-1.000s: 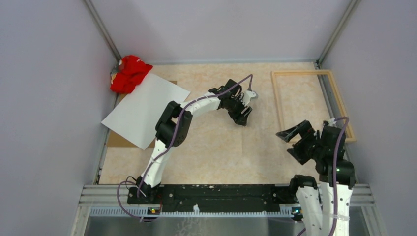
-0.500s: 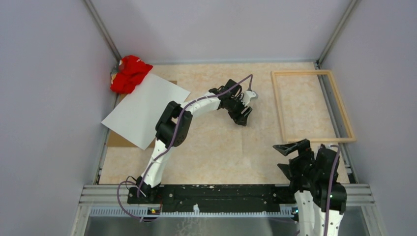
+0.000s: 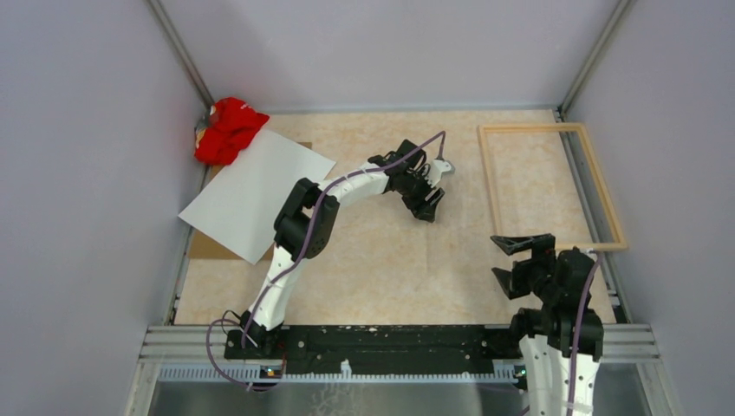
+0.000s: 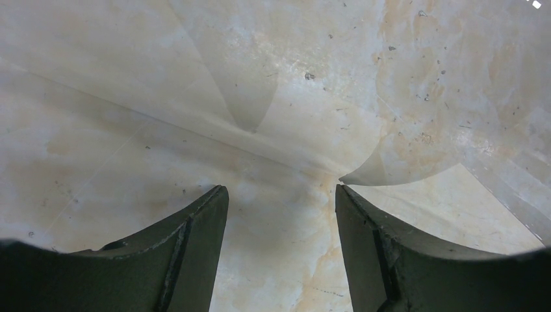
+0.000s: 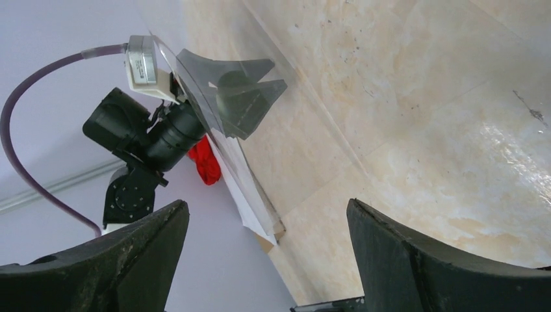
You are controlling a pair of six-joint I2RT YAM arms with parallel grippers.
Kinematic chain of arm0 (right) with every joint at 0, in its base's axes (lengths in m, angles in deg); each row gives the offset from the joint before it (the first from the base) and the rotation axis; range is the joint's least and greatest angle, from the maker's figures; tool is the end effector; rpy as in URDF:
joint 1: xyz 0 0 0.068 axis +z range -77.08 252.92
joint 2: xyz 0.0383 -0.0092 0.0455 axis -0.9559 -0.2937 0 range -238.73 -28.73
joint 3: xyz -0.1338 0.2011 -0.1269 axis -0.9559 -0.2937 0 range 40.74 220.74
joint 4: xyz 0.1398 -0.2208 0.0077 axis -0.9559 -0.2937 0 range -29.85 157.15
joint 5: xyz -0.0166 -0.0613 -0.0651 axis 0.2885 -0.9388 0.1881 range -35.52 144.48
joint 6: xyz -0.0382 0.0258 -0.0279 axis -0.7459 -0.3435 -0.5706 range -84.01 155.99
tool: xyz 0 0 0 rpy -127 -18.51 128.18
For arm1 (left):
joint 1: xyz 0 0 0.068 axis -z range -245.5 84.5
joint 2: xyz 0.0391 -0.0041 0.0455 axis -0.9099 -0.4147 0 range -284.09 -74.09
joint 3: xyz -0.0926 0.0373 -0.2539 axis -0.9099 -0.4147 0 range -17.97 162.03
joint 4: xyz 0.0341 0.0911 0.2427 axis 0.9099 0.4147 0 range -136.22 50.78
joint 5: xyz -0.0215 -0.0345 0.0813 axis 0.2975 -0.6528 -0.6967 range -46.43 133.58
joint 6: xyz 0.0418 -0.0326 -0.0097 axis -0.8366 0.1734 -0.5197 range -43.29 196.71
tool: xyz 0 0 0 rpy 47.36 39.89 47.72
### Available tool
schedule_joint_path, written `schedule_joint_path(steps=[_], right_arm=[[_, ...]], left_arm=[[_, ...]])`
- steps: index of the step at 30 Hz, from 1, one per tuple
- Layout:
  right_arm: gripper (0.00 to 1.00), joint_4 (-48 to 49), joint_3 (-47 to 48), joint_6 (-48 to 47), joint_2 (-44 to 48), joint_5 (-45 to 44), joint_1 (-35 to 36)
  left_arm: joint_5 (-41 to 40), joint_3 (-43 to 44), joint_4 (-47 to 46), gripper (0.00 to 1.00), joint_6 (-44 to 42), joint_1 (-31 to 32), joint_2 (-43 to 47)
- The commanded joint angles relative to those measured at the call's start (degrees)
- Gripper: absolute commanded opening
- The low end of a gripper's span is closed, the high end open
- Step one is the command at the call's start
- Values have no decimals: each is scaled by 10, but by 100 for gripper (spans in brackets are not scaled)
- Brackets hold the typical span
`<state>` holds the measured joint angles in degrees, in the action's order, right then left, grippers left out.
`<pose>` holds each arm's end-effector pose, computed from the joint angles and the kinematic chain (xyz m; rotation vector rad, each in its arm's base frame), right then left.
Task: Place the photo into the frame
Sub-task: Pick up the photo frame item at the center of the board.
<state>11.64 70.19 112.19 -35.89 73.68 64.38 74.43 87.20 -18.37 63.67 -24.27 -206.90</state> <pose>0.0532 0.0038 0.2359 1.3909 1.8358 1.0125 0.3666 -0.3455 0.1606 1.3587 2.1714 -0.8762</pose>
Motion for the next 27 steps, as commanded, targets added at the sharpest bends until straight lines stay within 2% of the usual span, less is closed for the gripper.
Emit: schedule_joint_path(steps=[1,7,15,23,27], right_arm=[[89,86,-6,39,-40,2,-6],[76,136,-23,44,-65,-7,-6],[45,164,-31,60,-66,-18,-5],[39,176,-33,81,-66,-24,-5],[26,186,-38,92,-68,-26,-5]], left_arm=[[-20,-29,76,69,4,12,-52],[-16,-29,77,69,4,10,-52],[-15,-30,83,69,0,8,-48],[-13,-32,89,70,-2,7,-47],[-14,-34,91,70,-4,6,-44]])
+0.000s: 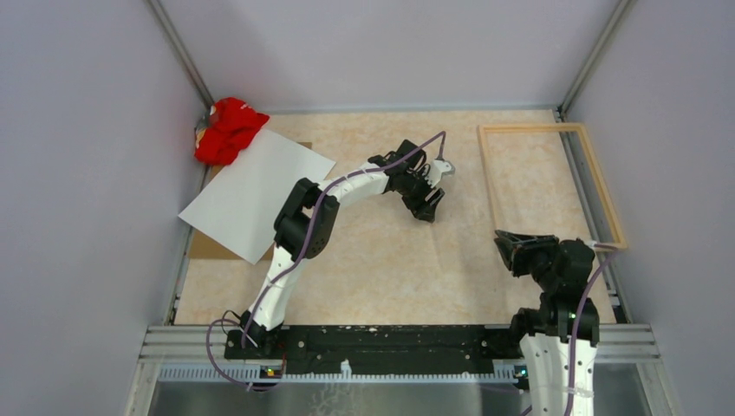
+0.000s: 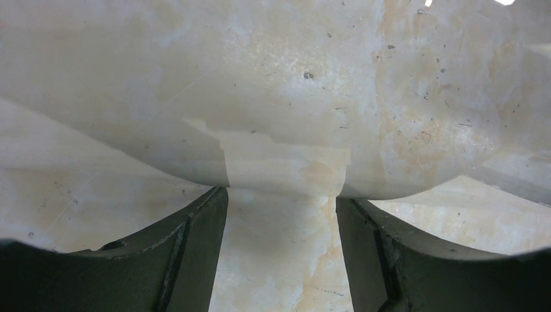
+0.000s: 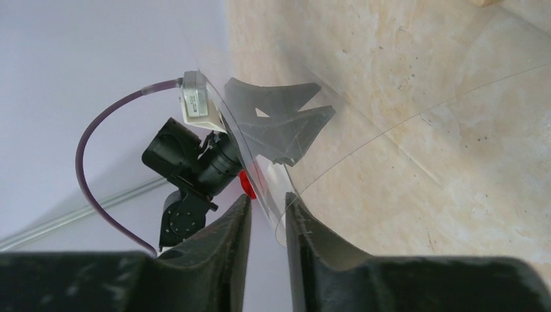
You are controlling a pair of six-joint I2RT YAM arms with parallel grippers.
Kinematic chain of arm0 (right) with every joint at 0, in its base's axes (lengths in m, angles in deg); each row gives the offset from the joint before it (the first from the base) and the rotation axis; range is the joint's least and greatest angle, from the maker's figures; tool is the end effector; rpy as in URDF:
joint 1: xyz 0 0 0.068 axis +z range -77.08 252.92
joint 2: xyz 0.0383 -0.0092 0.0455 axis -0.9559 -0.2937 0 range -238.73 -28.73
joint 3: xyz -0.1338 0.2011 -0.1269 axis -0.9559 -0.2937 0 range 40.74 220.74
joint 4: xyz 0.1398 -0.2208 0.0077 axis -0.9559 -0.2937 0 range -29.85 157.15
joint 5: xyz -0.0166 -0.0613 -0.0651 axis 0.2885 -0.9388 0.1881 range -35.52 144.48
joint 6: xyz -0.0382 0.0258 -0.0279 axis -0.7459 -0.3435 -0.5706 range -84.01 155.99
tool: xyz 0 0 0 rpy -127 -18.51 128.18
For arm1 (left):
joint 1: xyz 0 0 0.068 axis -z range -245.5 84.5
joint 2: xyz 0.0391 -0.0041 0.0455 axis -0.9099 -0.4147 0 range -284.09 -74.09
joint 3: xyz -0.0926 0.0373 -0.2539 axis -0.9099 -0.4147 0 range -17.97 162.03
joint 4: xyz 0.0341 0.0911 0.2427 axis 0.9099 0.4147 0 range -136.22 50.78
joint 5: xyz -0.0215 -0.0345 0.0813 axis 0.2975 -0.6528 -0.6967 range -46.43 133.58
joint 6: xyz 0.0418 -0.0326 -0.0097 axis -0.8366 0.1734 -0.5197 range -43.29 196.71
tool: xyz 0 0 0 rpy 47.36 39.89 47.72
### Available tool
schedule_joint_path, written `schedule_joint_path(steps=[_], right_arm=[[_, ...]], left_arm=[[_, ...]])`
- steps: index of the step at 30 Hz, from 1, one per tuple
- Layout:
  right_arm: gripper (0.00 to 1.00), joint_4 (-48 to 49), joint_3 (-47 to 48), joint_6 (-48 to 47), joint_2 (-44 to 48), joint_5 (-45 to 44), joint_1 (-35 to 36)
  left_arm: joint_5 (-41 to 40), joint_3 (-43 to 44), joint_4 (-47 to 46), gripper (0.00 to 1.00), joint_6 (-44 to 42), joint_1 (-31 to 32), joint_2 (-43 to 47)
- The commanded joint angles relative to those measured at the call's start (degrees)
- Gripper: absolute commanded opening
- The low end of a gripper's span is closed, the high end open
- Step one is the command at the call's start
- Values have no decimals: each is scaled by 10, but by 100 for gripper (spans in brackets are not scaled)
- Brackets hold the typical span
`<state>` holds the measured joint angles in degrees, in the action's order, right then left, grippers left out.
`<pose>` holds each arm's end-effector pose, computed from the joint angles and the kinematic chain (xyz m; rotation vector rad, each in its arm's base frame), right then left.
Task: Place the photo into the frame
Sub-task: Pick up the photo frame item at the center of the board.
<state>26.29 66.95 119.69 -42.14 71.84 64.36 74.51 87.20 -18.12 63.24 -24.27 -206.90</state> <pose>0.0848 -0.0021 0.2368 1.4616 1.6874 1.0826 0.3663 -0.3453 0.1603 1.3672 2.1690 -0.8752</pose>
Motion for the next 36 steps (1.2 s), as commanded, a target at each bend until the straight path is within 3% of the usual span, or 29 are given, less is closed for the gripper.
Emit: schedule_joint_path(steps=[1,6,9,11,17,19,23,27,36], right_arm=[[23,41,-8,18,-7,-8,-4],[18,53,-19,21,-11,-12,4],[31,61,-23,25,-15,-21,12],[32,72,-25,25,-20,-27,17],[13,101,-26,22,-42,-64,46],[0,110,-21,20,-44,-77,56],[0,140,-12,13,-48,-87,63],[0,173,16,-19,-68,-91,65],[0,277,175,-167,-243,-46,67]], left_arm=[[-14,-34,89,70,0,5,-43],[-11,-34,91,70,-2,4,-43],[-10,-34,92,70,-4,4,-44],[-10,-35,93,70,-5,3,-42],[-11,-42,95,71,-7,3,-38],[-13,-43,99,73,-9,0,-33],[-24,-42,120,87,-14,-16,-3],[-21,-31,156,98,-23,-71,53],[-11,16,229,99,-64,-239,136]])
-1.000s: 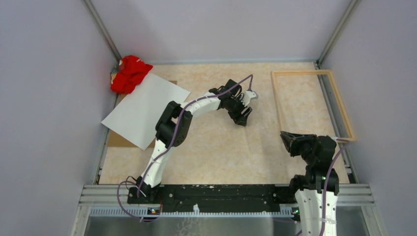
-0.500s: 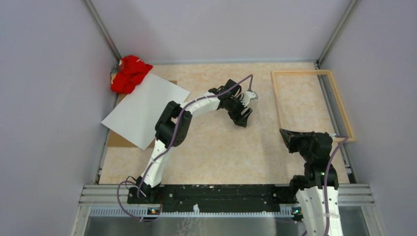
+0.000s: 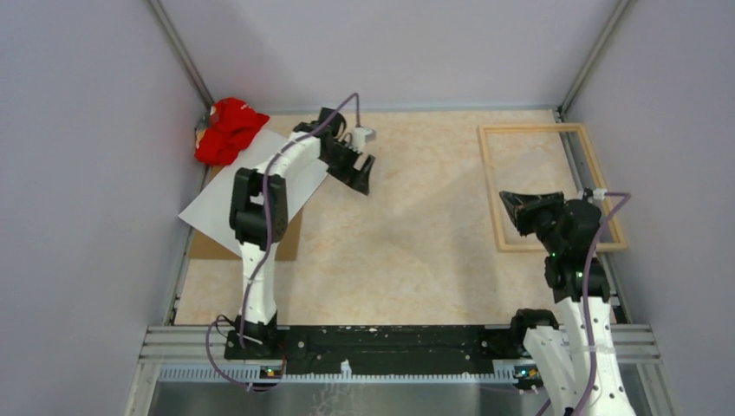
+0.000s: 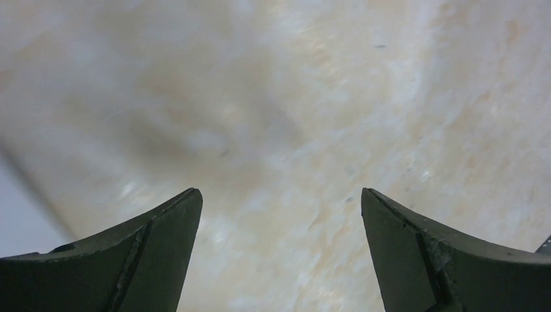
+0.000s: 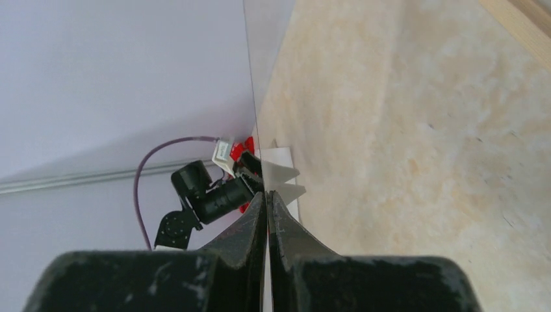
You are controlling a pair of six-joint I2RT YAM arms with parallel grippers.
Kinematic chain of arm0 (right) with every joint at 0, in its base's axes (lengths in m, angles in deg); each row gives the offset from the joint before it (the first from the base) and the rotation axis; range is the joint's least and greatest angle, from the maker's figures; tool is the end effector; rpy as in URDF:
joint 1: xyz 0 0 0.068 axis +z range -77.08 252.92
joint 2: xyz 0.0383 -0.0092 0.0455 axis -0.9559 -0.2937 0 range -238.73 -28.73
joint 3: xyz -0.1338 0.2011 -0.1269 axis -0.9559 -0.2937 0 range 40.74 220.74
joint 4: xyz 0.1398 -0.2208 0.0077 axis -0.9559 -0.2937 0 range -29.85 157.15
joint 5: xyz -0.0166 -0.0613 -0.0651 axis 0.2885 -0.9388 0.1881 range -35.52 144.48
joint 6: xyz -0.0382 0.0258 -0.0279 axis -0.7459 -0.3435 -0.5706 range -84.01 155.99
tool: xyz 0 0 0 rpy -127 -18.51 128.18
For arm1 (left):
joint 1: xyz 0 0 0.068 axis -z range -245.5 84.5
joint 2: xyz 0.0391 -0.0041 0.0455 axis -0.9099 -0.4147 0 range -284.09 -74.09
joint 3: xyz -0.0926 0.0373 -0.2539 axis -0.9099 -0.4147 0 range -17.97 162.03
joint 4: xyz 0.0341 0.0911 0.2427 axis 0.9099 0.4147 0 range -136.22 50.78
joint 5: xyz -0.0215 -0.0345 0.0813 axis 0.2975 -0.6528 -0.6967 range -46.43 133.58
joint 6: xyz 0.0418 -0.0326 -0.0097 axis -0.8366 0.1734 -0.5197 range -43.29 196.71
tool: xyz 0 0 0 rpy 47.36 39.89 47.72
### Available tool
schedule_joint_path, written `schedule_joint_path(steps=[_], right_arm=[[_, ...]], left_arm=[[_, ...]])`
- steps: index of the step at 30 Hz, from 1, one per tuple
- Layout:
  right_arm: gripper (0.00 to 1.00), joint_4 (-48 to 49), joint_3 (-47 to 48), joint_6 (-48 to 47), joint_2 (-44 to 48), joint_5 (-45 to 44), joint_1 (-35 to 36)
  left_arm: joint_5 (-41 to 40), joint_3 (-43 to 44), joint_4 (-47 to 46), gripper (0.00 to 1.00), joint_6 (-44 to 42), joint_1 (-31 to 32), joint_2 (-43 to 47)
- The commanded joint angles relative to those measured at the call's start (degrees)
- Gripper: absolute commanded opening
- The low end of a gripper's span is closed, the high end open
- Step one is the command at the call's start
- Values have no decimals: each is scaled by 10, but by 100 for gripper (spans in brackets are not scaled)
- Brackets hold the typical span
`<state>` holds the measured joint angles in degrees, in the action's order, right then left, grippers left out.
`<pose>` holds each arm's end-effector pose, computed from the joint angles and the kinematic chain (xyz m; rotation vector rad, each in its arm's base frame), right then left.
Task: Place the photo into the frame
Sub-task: Pick up the photo frame item at the center of the board, then place the photo frame item in the photo frame.
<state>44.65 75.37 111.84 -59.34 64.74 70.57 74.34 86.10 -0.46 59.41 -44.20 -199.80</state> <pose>0.1366 0.0007 0.2904 1.1744 1.6524 1.0173 0.4258 -0.1855 0.1968 1.0218 2.4733 -0.7533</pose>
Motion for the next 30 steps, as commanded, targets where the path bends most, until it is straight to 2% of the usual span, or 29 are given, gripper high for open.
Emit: schedule_joint_path(steps=[1,7,12,15,19,21,27,30], right_arm=[[0,94,120,-110,-95,32,5],[0,26,334,-244,-218,-3,5],[0,-40,477,-309,-294,-18,-1],[0,-85,541,-338,-305,-39,-12],[0,-172,606,-399,-289,-133,-17],[0,-204,621,-419,-274,-171,-18],[0,-264,616,-458,-234,-254,-18],[0,-276,609,-468,-219,-276,-18]], left_arm=[[-10,27,51,99,-26,-49,67],[25,-12,-8,99,23,-50,56],[-2,38,-48,99,68,25,-3],[-30,117,-84,99,109,73,-66],[-50,311,-83,99,155,126,-175],[-49,362,-122,99,199,141,-203],[-13,235,-360,99,291,185,-170],[-5,208,-420,99,255,219,-165]])
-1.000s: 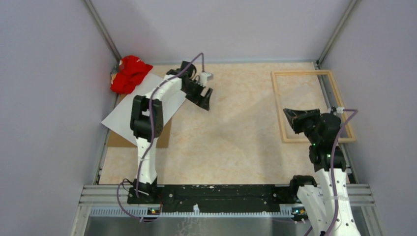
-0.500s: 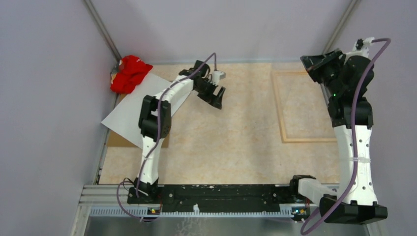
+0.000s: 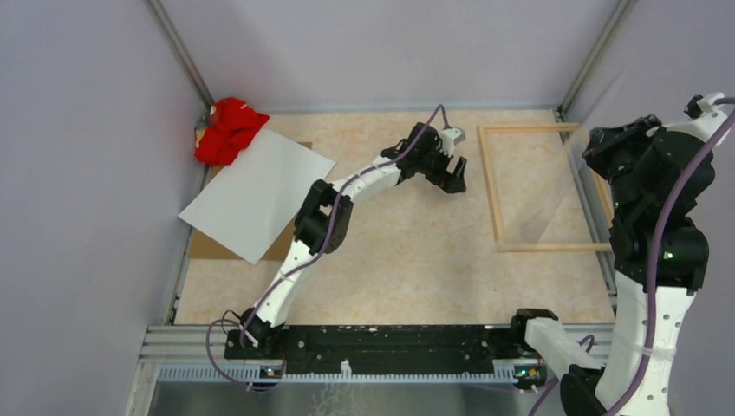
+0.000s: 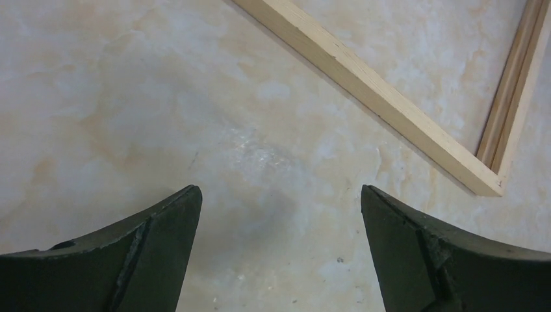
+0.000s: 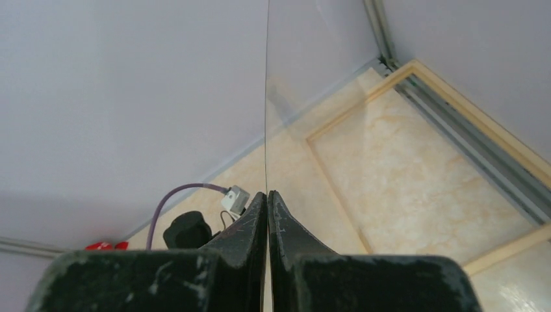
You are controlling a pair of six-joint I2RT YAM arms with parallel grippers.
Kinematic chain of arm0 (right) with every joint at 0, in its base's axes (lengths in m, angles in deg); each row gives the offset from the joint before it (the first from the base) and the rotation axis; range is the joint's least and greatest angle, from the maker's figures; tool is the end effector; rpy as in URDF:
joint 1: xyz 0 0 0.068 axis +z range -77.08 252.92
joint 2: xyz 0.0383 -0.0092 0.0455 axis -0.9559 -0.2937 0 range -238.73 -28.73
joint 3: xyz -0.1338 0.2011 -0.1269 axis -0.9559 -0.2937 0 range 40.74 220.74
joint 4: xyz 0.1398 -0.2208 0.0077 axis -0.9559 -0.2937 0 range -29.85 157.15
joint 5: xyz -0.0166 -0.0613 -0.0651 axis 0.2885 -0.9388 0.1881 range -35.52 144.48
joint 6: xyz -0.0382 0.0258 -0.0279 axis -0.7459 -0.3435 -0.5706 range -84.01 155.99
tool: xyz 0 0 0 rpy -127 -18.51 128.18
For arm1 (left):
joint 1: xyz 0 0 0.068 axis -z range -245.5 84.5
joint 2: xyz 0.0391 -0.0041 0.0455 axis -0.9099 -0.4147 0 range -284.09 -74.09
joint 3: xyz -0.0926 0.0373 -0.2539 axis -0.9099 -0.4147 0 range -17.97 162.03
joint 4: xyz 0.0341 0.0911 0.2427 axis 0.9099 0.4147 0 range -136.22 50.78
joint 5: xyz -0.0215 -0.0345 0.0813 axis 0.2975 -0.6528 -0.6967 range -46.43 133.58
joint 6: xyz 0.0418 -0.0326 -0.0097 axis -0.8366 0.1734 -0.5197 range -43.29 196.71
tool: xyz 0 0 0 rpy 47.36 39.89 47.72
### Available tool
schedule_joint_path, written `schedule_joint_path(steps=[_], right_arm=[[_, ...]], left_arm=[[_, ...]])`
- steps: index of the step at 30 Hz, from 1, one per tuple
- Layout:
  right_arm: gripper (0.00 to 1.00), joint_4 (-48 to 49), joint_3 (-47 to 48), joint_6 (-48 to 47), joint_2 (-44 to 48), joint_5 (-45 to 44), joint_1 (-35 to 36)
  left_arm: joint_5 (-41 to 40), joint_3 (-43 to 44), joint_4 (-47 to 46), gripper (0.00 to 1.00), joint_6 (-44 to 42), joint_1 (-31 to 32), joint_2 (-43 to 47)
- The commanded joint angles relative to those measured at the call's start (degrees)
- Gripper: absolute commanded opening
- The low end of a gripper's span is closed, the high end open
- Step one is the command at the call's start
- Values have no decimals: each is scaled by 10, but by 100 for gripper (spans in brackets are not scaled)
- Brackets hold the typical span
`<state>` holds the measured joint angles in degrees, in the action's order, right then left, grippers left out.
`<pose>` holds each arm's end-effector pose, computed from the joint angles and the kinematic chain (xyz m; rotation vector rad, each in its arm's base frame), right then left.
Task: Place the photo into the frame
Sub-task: Place the photo frame item in the photo frame.
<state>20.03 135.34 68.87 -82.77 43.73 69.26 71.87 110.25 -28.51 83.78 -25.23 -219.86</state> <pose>0.1197 -0.0143 0.5197 0.6614 1.5532 0.2253 0.4285 -0.3851 0.1846 0.9291 2.0833 -0.9923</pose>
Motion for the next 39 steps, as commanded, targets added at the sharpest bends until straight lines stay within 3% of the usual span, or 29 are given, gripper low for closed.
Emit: schedule_joint_path(steps=[1,5,10,17,21,26,31,39], right_arm=[[0,-33,10,-42,20,-76,-5],[0,-47,21,-51,31,-104,-5],[0,-56,14,-53,46,-108,-5],[0,-73,8,-49,62,-86,-5],[0,-72,-13,-41,77,-73,-5],[0,-63,-33,-31,96,-54,-5],[0,-60,-35,-33,98,-51,-5],[0,-41,-43,-29,95,-34,-5]], left_arm=[[19,-39,-152,99,-12,42,36],[19,-75,-224,99,-118,78,49],[5,-97,-325,99,-171,112,50],[43,-73,-353,99,-286,139,0],[35,-5,-303,99,-309,151,-43],[10,6,-259,99,-351,165,-67],[19,23,-156,98,-385,169,-83],[-45,-13,-54,82,-374,154,-60]])
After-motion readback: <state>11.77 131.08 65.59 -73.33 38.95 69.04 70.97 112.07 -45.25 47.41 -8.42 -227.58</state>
